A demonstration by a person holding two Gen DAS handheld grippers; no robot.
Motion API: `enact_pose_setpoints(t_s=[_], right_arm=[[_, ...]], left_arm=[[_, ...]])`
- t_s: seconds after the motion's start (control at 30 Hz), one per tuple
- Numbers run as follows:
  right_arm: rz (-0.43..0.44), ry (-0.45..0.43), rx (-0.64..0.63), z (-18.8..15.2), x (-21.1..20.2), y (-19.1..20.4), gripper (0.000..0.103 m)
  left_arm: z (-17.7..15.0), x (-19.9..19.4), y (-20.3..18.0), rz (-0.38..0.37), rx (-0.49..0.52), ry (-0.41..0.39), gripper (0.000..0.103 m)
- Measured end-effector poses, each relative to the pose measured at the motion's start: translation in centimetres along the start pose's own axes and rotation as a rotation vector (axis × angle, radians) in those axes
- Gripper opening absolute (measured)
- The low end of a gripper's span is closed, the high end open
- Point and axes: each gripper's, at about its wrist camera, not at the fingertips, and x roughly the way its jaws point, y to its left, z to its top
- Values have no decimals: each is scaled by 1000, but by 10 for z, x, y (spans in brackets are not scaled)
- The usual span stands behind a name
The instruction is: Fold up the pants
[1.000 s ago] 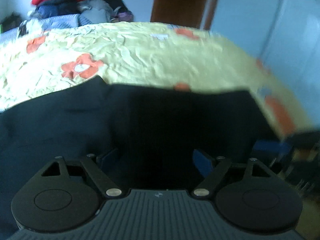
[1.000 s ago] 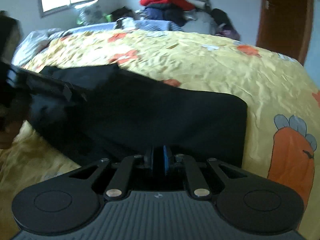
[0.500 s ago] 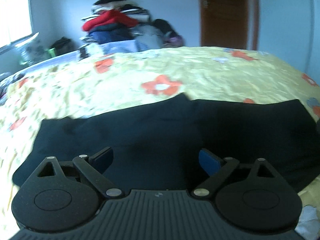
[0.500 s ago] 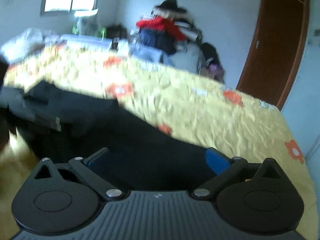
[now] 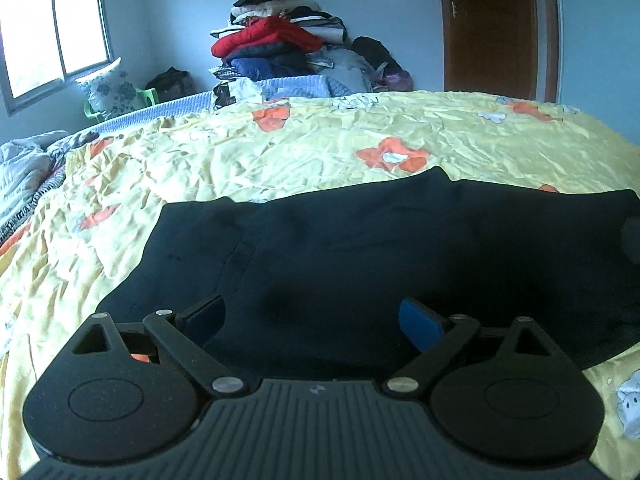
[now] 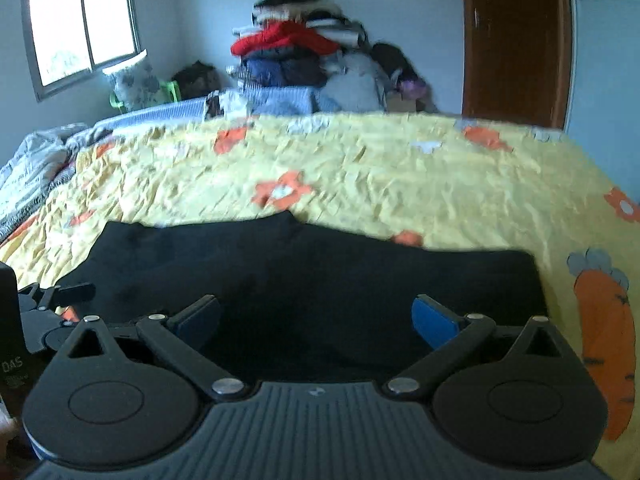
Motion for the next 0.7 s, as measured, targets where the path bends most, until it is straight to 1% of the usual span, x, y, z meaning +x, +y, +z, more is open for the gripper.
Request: enact_pose_setpoints(t_s=[0.07, 0.3, 0.5, 0.7], right_arm=[[-4, 19, 9, -3, 4, 6, 103], [-127, 79, 29, -18, 21, 9, 103], [-137, 96, 37, -27, 23, 2, 103], [-149, 112, 28, -34, 24, 4, 103]], left_arm=[[-1, -2, 2, 0, -4, -1, 96], [-6, -9, 6, -3, -24, -4, 96], [-9, -14, 5, -7, -26, -4, 97], [-13, -18, 6, -5, -22, -8, 97]])
